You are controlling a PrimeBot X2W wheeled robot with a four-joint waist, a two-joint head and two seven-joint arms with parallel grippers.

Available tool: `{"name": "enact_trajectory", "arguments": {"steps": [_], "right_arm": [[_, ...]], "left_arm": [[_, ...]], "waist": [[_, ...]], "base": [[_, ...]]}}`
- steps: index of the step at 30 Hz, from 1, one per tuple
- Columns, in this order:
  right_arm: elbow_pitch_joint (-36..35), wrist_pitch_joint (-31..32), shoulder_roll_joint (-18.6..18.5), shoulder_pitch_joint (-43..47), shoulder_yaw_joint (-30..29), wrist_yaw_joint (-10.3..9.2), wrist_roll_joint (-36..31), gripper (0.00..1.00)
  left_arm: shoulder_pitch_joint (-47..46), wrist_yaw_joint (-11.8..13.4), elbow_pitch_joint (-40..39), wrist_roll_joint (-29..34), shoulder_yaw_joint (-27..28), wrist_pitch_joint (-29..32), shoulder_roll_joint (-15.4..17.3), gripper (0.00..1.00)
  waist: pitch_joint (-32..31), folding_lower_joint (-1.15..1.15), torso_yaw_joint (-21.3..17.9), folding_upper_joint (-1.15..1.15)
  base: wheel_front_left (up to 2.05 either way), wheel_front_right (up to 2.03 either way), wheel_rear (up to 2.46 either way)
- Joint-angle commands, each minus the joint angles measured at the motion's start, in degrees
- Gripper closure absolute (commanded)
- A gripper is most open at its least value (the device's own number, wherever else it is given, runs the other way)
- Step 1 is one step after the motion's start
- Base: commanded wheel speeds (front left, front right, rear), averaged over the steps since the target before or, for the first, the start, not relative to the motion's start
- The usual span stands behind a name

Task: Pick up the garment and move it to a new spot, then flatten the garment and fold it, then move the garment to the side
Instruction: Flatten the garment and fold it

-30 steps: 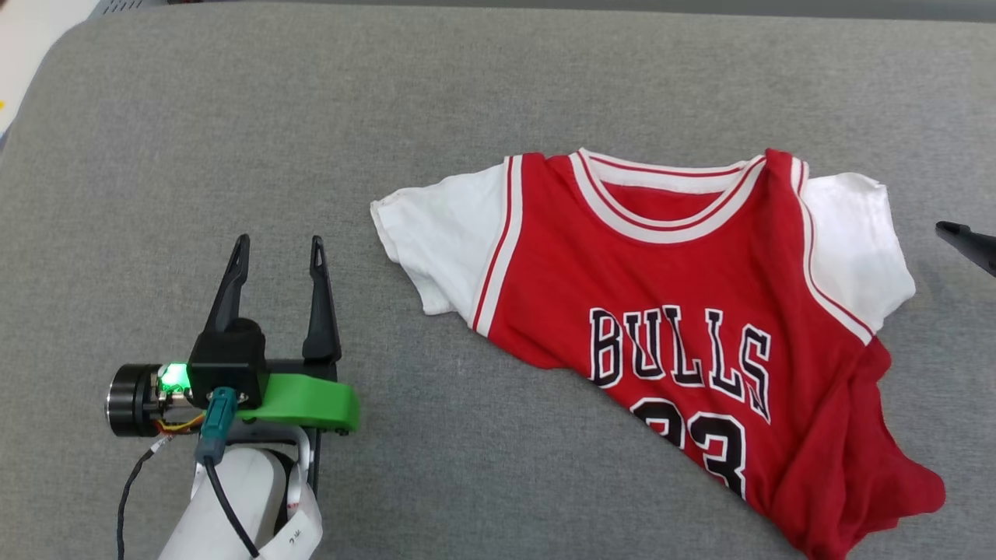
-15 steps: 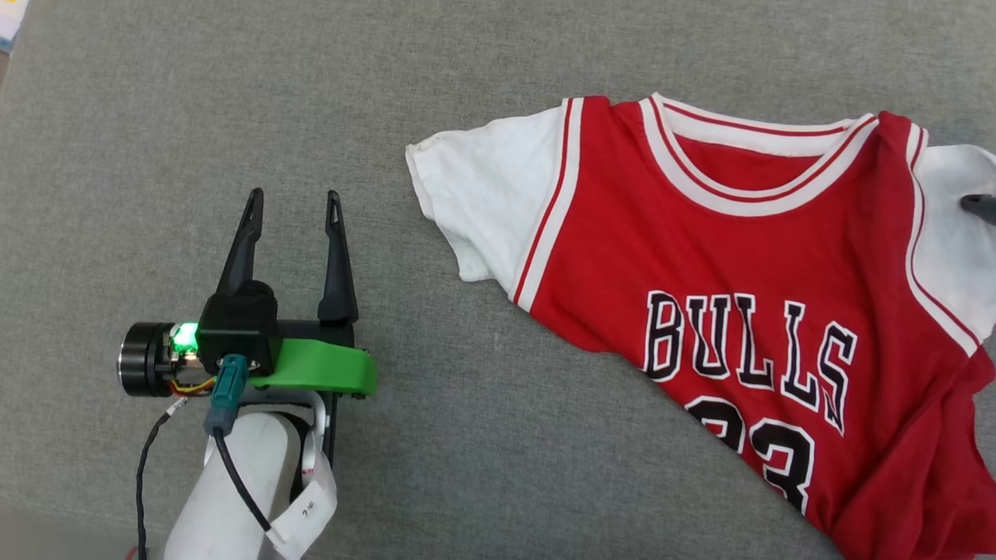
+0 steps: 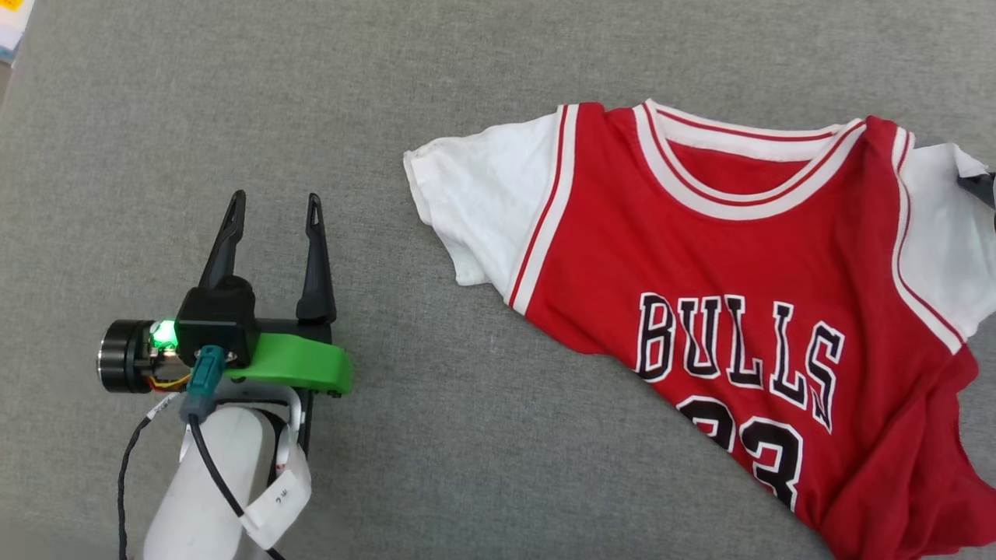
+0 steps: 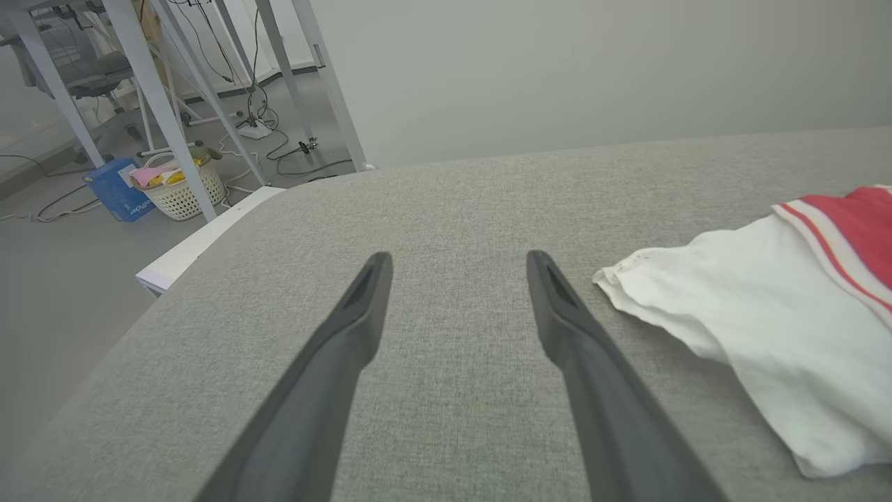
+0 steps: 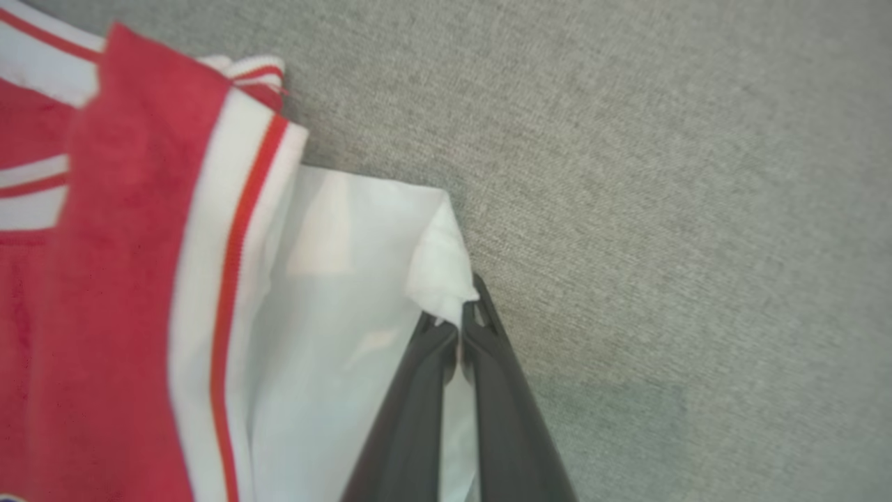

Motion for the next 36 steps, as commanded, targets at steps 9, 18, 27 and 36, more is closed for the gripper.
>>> {"name": "enact_trajectory", "arguments": {"steps": [9, 18, 27, 36], "right_arm": [[-6.0, -10.7, -5.5, 5.1, 1.1, 0.02, 4.4, 1.0], [-10.3, -15.6, -7.5, 11.4, -0.7, 0.02, 5.7, 1.0], [-11.6, -15.9, -6.1, 14.6, -2.5, 0.02, 5.3, 1.0], [-12.3, -14.2, -4.4, 13.8, -3.5, 0.02, 5.1, 1.0]], "left_arm": [[-8.3, -7.9, 5.0, -0.6, 0.6, 2.5, 7.1, 0.0], [-21.1, -14.4, 8.2, -4.7, -3.3, 18.5, 12.5, 0.0], [-30.3, -15.1, 10.1, -23.9, -17.8, 45.4, 20.5, 0.0], [-36.6, -15.1, 10.3, -37.6, -28.3, 61.0, 25.2, 0.0]], "waist": [[-7.4, -0.01, -6.8, -0.01], [-8.4, -0.01, -10.4, -0.01], [-7.2, -0.01, -12.8, -0.01], [-3.4, -0.01, -14.3, -0.01]], "base": [[0.0, 0.0, 0.0], [0.0, 0.0, 0.0], [0.0, 0.0, 0.0], [0.0, 0.0, 0.0]]}}
